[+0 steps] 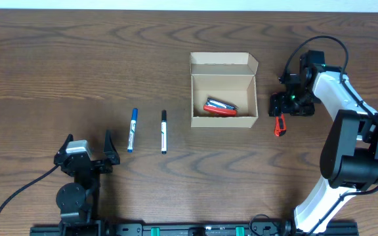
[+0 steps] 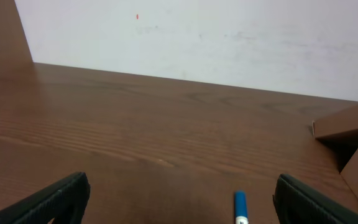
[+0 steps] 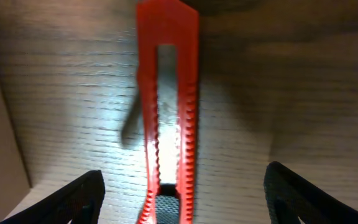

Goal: Pack container
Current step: 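Lower the right gripper and grasp the red box cutter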

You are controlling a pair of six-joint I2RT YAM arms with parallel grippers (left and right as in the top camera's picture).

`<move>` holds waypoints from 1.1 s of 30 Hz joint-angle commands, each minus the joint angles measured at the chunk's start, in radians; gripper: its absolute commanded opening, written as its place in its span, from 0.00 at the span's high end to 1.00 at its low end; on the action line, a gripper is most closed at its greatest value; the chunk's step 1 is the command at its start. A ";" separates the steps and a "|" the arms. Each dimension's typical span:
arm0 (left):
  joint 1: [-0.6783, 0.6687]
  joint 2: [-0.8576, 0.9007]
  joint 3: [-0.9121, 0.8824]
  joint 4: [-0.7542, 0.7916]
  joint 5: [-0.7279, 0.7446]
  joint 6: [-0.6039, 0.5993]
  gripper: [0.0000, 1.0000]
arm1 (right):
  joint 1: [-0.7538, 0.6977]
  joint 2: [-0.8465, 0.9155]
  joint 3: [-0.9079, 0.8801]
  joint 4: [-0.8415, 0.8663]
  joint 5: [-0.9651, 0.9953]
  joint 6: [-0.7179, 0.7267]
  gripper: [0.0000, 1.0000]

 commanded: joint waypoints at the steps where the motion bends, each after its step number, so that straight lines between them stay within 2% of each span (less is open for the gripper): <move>1: 0.000 -0.006 -0.018 -0.041 -0.019 0.000 0.05 | 0.006 -0.005 -0.008 0.005 0.043 0.028 0.24; 27: 0.000 -0.006 -0.018 -0.041 -0.019 0.000 0.05 | 0.013 -0.004 -0.072 0.065 0.068 0.043 0.22; 29: 0.000 -0.006 -0.018 -0.041 -0.019 0.000 0.05 | 0.014 -0.004 -0.073 0.067 0.068 0.043 0.27; 30: 0.000 -0.006 -0.018 -0.041 -0.019 0.000 0.05 | 0.015 -0.004 -0.073 0.068 0.068 0.043 0.34; 31: 0.000 -0.006 -0.018 -0.041 -0.019 0.000 0.05 | 0.016 -0.004 -0.073 0.068 0.068 0.043 0.51; 33: 0.000 -0.006 -0.017 -0.041 -0.019 0.000 0.05 | 0.019 -0.004 -0.073 0.068 0.068 0.044 0.66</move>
